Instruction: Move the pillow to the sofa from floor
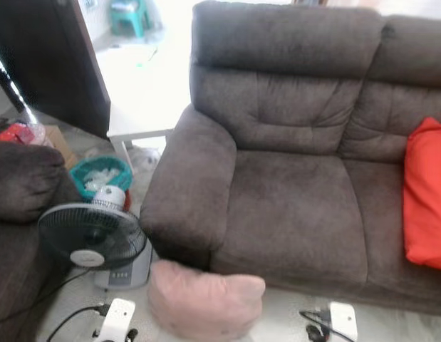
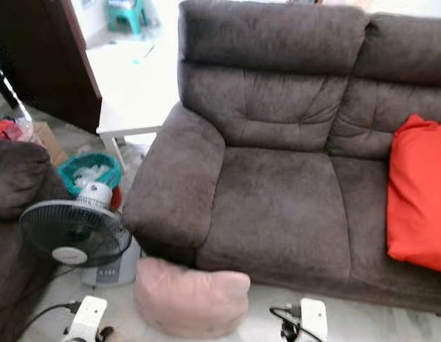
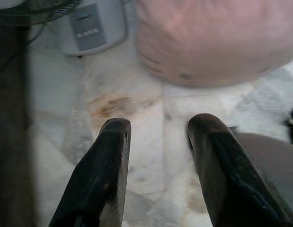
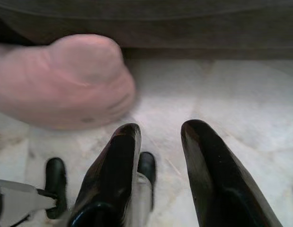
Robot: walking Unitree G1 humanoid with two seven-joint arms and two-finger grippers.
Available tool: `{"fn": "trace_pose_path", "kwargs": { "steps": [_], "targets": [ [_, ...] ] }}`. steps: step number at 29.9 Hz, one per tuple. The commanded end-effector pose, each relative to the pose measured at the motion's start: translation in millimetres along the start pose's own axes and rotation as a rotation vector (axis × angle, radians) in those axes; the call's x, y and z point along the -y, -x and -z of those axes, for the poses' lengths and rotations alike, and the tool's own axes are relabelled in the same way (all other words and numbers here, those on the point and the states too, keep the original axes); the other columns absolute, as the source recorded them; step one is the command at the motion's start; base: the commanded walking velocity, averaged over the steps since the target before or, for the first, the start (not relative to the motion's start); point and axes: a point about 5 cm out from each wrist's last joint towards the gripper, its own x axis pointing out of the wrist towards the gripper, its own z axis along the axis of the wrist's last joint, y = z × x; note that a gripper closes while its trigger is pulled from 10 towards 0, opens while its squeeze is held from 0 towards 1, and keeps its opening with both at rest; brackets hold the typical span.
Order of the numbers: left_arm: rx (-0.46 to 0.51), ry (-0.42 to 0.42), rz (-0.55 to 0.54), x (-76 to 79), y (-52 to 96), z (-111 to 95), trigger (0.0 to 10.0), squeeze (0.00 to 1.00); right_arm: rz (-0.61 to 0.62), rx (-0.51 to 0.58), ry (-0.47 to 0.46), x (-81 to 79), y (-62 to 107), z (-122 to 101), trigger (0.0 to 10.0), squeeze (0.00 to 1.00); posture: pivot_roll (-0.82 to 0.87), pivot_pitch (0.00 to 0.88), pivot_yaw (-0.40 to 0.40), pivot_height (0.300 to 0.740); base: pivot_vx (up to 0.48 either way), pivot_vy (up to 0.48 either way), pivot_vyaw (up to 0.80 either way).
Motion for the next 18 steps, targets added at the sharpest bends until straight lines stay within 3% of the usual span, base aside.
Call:
{"fn": "trace_pose_path", "kwargs": {
  "steps": [1,9,18],
  "targets": [
    [-0.022,-0.01,-0.002,-2.2,2.0,7.2,10.0,0.0,0.009,-0.008,-0.012,1.5,1.0,3.1,10.0,0.0,0.09,0.034,-0.051,0.74,0.0,0.0,0.0],
    [-0.028,0.005,-0.005,-2.2,2.0,8.0,10.0,0.0,0.008,-0.008,-0.011,1.4,0.9,3.0,10.0,0.0,0.09,0.036,-0.051,0.74,0.0,0.0,0.0],
    [-0.033,-0.011,0.001,-2.0,1.9,7.9,10.0,0.0,0.007,-0.008,-0.009,1.5,0.9,2.8,10.0,0.0,0.09,0.035,-0.052,0.74,0.0,0.26,0.0]
  ]
}}
